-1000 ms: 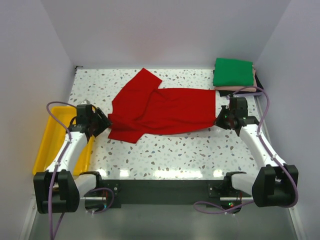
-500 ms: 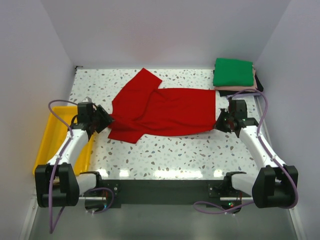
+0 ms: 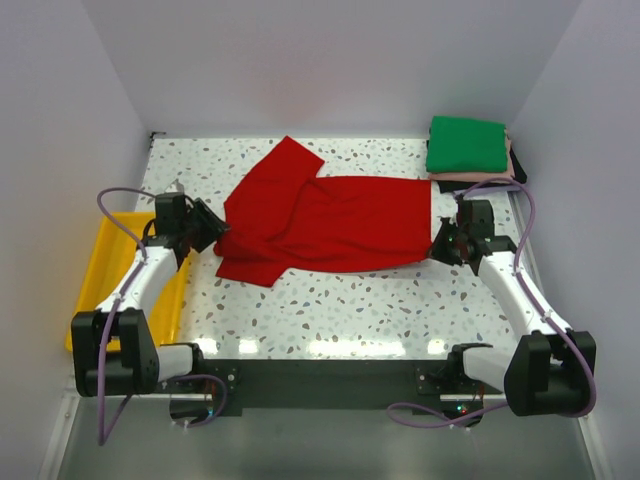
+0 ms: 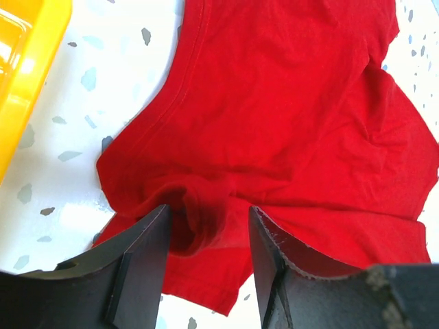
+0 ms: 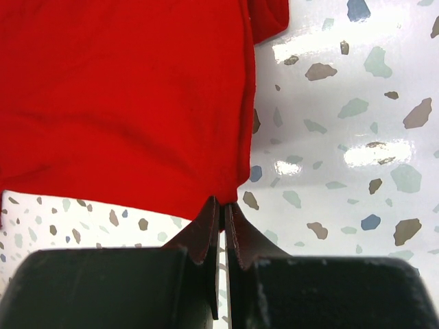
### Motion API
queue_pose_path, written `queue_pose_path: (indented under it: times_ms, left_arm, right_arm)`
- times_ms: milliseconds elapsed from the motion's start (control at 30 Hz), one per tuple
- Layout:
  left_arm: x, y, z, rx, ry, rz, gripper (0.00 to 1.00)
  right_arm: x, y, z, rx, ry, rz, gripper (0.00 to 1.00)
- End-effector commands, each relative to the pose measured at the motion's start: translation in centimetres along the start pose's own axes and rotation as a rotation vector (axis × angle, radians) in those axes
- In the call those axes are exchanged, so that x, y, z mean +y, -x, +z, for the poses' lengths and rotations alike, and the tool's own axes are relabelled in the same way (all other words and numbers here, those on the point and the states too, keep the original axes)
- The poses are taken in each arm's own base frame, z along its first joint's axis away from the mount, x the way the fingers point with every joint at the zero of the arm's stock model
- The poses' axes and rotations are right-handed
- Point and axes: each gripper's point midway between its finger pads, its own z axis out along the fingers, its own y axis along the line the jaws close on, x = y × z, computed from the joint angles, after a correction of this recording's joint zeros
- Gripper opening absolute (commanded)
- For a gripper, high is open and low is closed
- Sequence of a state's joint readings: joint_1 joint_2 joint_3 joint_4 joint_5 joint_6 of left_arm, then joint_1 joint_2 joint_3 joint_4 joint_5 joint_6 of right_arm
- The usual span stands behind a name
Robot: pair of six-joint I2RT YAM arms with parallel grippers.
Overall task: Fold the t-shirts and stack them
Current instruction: Flatten the tshirt out
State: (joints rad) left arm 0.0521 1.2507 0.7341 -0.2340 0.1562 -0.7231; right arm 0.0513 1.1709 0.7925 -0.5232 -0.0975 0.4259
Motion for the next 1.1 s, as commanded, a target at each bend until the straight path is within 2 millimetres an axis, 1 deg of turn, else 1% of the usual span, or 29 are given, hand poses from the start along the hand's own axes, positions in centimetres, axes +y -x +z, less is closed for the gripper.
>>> queue_pose_path:
  times_ms: [0, 200, 267, 467, 600, 700, 767, 800, 867, 967, 1033, 1067]
  left_arm:
    - [-1.8, 2.3, 0.2, -0.055, -0.054, 0.004, 0.52]
    - [-1.8, 2.0, 0.2, -0.049, -0.062, -0.001, 0.47]
    - [-1.9, 1.7, 0.3, -0.040, -0.067, -0.001, 0.44]
    - [-1.8, 1.5, 0.5, -0.037, -0.064, 0.000, 0.37]
    - [-1.7, 1.4, 0.7, -0.033, -0.063, 0.000, 0.28]
    - [-1.7, 1.3, 0.6, -0.029, -0.065, 0.006, 0.16]
    - [-1.7, 1.2, 0.4, -0.029, -0.068, 0.011, 0.11]
    - [-1.8, 1.3, 0.2, -0.032, -0.069, 0.012, 0.06]
    - [-1.8, 1.2, -0.2, -0.033, -0.071, 0.018, 0.00]
    - [-2.5, 1.8, -1.5, -0.060, -0.087, 0.028, 0.00]
    - [-3.2, 2.6, -3.0, -0.092, -0.100, 0.033, 0.00]
    - [-3.3, 2.7, -3.6, -0.093, -0.095, 0.032, 0.00]
  right_arm:
    - [0.2, 0.0, -0.2, -0.007, 0.013, -0.017, 0.00]
    - [0.1, -0.1, -0.1, -0.006, 0.012, -0.018, 0.00]
    - [0.1, -0.1, 0.0, -0.004, 0.013, -0.016, 0.00]
    - [0.1, 0.0, -0.1, -0.009, 0.014, -0.015, 0.00]
    - [0.2, 0.2, -0.3, -0.017, 0.014, -0.012, 0.00]
    - [0.3, 0.3, -0.4, -0.018, 0.016, -0.013, 0.00]
    - [0.3, 0.2, -0.4, -0.018, 0.018, -0.009, 0.00]
    - [0.4, 0.2, -0.4, -0.019, 0.023, -0.008, 0.00]
    - [0.5, 0.3, -0.5, -0.021, 0.027, -0.003, 0.00]
    - [1.2, 0.6, -0.9, -0.024, 0.056, 0.005, 0.00]
    - [2.0, 1.0, -1.6, -0.028, 0.089, 0.011, 0.00]
    - [2.7, 1.9, -2.3, -0.049, 0.108, 0.017, 0.00]
